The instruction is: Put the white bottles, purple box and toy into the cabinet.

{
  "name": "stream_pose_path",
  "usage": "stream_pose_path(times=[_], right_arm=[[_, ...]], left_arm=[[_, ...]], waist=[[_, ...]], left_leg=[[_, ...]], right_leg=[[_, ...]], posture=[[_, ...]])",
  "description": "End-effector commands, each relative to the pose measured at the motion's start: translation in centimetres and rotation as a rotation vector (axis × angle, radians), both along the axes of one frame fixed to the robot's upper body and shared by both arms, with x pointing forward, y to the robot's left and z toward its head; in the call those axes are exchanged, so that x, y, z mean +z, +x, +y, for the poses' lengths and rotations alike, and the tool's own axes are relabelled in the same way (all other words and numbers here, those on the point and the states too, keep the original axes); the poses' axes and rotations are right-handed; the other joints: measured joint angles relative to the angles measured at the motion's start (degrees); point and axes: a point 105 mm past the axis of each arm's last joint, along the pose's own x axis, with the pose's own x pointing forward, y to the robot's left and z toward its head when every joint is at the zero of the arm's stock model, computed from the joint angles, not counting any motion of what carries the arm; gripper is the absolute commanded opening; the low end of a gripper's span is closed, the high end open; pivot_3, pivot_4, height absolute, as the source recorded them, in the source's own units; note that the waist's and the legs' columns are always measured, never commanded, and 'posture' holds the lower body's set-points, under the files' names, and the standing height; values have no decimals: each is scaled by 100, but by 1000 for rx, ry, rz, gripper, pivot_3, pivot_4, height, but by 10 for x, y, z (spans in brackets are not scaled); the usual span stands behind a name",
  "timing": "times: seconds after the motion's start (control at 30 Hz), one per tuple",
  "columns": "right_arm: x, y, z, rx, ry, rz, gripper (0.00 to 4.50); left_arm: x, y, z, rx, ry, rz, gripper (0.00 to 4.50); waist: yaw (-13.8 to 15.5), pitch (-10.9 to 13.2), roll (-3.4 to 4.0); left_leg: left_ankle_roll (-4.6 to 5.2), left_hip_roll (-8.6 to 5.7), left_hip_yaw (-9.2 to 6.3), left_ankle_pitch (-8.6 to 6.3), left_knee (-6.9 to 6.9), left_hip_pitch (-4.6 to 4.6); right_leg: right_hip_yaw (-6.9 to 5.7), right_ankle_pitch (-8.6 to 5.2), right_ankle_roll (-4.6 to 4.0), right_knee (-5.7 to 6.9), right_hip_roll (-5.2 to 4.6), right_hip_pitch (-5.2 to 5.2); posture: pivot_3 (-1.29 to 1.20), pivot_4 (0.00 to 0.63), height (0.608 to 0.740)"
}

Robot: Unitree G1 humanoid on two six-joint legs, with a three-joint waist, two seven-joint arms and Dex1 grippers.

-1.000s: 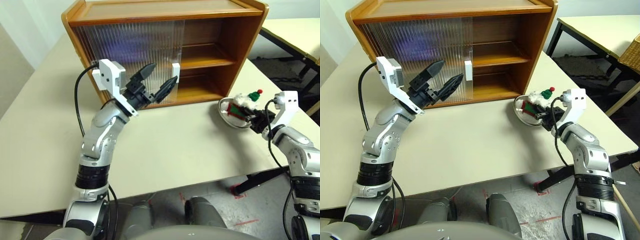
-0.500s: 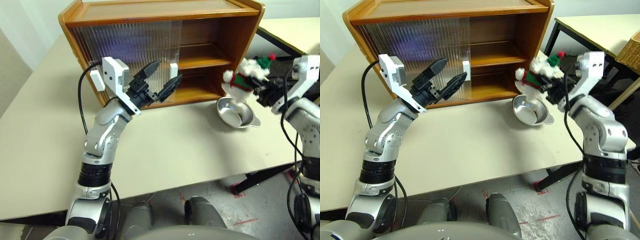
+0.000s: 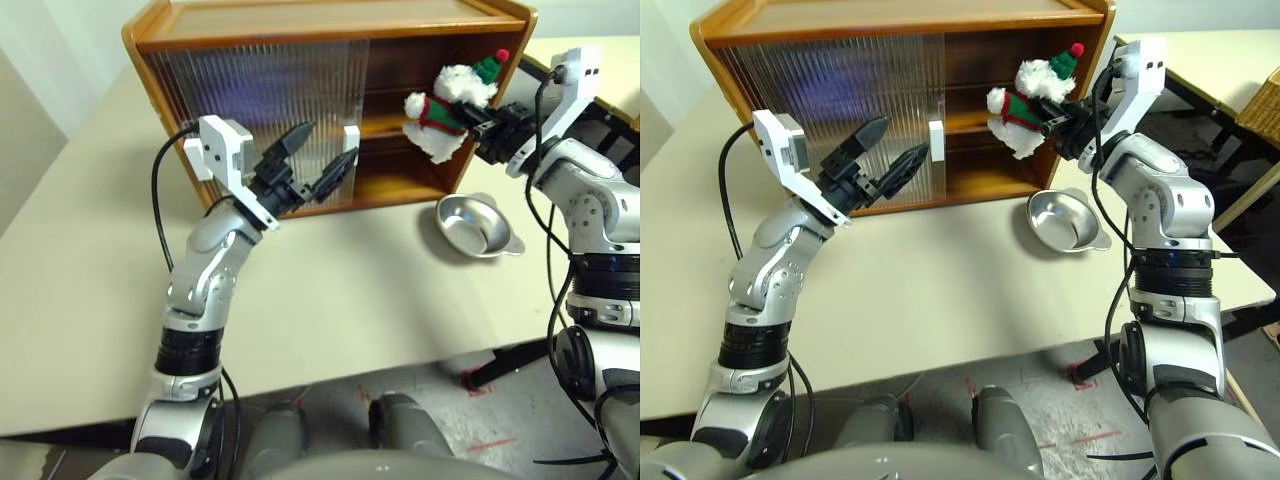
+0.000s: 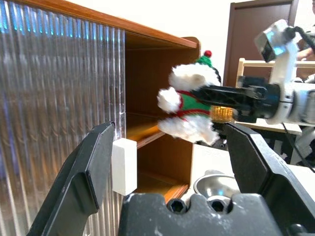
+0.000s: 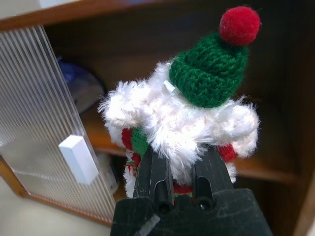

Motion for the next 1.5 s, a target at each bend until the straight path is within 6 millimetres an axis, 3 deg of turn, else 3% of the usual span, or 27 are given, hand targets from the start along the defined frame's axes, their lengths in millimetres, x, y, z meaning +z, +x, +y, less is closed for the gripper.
stream_pose_path(times=[0.03,0.4,0.77,1.43,1.5], right_arm=[[0,8,4,5,-19,-18,268],[12,39,12,-11,-26,-86,268],[-1,65,28,-22,-127,6,268],[-14,76,38,-74,-272,56,267],[-13,77,36,-101,-306,32,999]], left_arm=[[-1,-1,1,13,3,-1,4500],[-3,-3,5,36,-1,5,4500],[-5,-8,8,62,-7,12,4500],[-3,-12,11,99,-18,13,4500],[-3,-11,11,100,-19,15,4500]], waist=[[1,0,0],[7,0,0],[15,0,0],[140,0,0],[169,0,0]], left_leg=[[0,0,0,0,0,0],[0,0,0,0,-1,1],[0,4,-1,0,-3,0],[-1,4,-3,0,-3,5],[-1,4,-2,0,-3,5]], right_leg=[[0,1,-3,0,0,0],[-1,14,-22,2,0,-1],[-1,15,-25,5,-2,-3],[-1,15,-27,12,-4,-2],[-1,15,-27,14,-5,-3]], posture=[[53,0,740],[90,0,740],[124,0,740],[167,0,740],[167,0,740]])
